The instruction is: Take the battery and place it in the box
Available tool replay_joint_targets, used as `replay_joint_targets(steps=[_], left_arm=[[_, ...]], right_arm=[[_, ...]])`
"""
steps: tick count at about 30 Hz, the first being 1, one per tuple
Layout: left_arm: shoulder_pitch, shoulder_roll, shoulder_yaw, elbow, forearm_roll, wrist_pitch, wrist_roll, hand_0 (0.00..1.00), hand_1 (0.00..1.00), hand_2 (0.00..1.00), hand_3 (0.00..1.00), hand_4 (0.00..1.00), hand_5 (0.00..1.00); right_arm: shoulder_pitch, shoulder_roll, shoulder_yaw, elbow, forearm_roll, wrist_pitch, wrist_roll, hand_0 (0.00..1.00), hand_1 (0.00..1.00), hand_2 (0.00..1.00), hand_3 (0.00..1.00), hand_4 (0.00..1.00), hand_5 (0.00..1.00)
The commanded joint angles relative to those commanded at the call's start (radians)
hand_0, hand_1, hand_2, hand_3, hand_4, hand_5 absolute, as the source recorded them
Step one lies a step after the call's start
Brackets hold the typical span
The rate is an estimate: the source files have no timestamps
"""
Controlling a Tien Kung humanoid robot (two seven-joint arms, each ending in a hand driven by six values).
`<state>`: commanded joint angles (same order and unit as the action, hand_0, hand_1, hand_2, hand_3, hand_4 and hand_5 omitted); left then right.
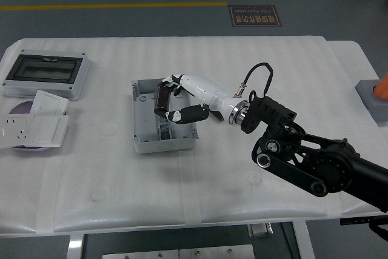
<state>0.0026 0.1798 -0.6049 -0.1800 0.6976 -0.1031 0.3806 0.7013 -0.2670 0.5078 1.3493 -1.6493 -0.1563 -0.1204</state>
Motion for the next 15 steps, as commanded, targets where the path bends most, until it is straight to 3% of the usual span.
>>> replay_joint_targets(steps=[1, 15], left_arm=[[0.0, 0.0, 0.0, 0.0, 0.0, 0.0, 0.0, 0.66, 0.66, 0.62, 0.541, 0.412, 0.398], [-0.008, -0.001, -0.002, 0.0, -0.007, -0.002, -0.002, 0.66, 0.659, 0.62, 0.533, 0.412, 0.397]], right_arm=[[-0.001, 0.001, -0.004, -0.005, -0.006, -0.002, -0.001, 0.998, 0.944, 0.915, 0.998, 0.876, 0.524], [0.004, 0.005, -0.06, -0.072, -0.002, 0.001, -0.001, 0.998, 0.962, 0.933, 0.998, 0.899, 0.53]])
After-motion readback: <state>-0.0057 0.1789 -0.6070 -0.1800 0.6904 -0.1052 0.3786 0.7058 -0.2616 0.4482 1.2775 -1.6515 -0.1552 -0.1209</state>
